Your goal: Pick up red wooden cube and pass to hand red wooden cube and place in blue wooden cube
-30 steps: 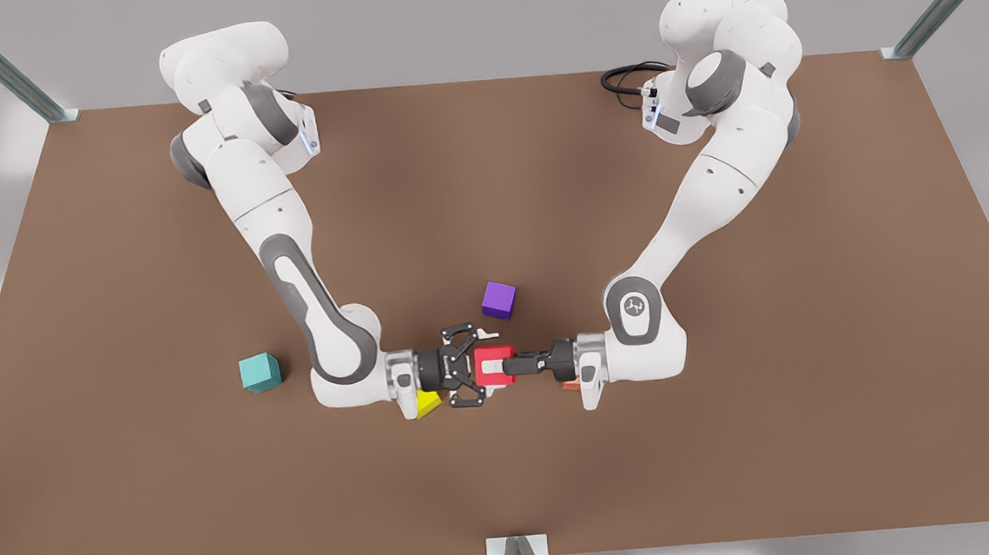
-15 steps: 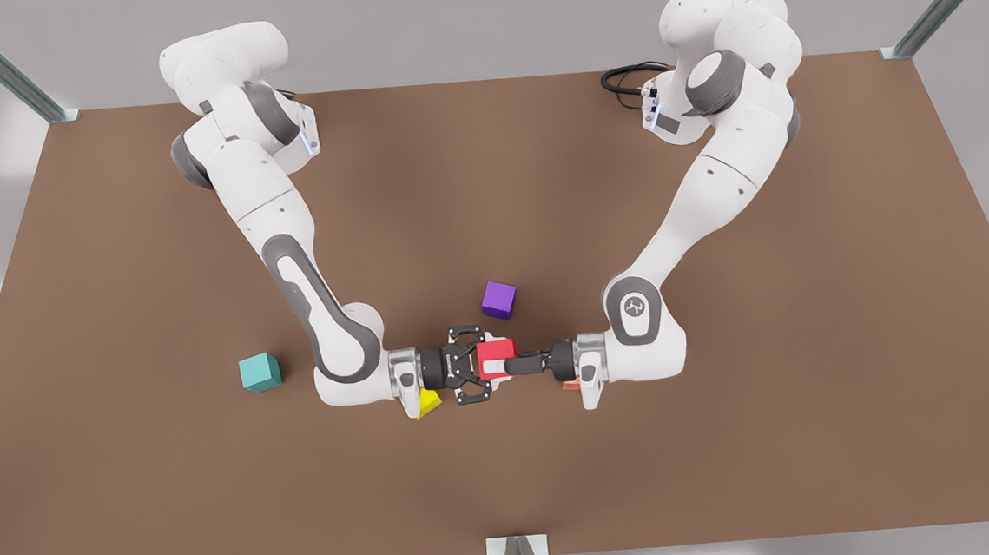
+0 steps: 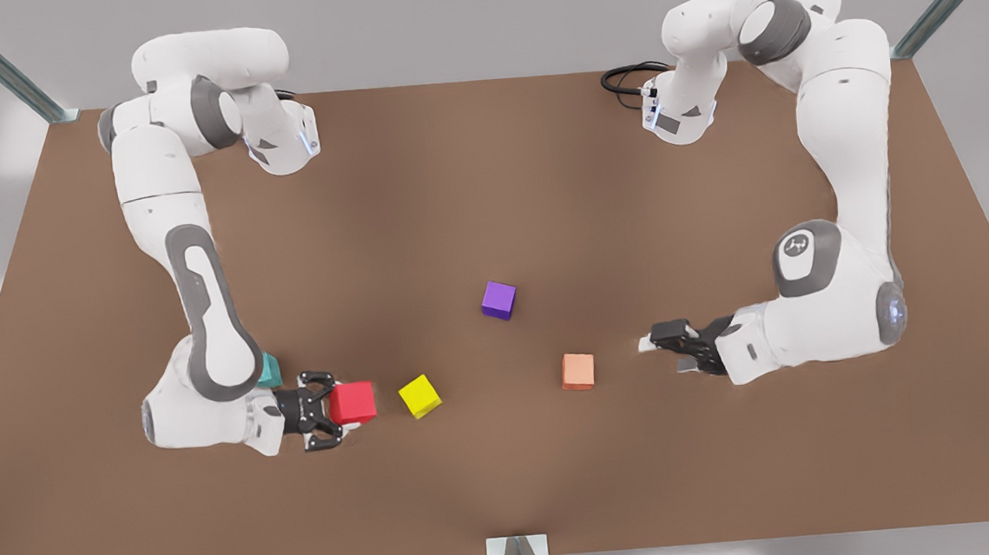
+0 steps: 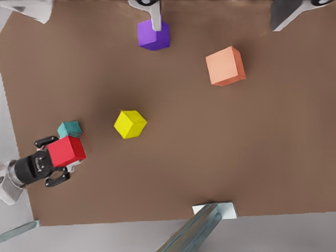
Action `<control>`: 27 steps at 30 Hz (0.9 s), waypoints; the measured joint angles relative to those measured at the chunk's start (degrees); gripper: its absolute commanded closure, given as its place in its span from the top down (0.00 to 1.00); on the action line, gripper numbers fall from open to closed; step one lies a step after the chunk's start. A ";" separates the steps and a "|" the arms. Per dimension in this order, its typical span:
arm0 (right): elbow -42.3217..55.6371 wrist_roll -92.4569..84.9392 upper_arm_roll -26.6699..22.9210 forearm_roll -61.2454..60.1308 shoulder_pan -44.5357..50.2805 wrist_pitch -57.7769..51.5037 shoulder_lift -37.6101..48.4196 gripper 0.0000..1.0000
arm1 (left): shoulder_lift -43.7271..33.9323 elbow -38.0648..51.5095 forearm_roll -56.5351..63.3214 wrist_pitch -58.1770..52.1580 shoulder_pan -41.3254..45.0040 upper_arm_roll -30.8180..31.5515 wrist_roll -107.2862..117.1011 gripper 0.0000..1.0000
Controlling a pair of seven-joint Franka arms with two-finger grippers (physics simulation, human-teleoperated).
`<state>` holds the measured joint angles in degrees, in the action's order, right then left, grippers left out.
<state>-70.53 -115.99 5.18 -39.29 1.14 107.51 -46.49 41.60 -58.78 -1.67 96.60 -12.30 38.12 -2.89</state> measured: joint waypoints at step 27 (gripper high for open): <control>-33.05 9.08 -8.08 36.61 -0.72 16.25 17.85 0.37 | -25.72 -24.38 3.17 -14.02 18.89 -33.56 4.69 1.00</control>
<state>-103.57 -106.91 -2.90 -2.69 0.43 123.76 -28.64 15.89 -83.16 1.51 82.58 6.59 4.56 1.79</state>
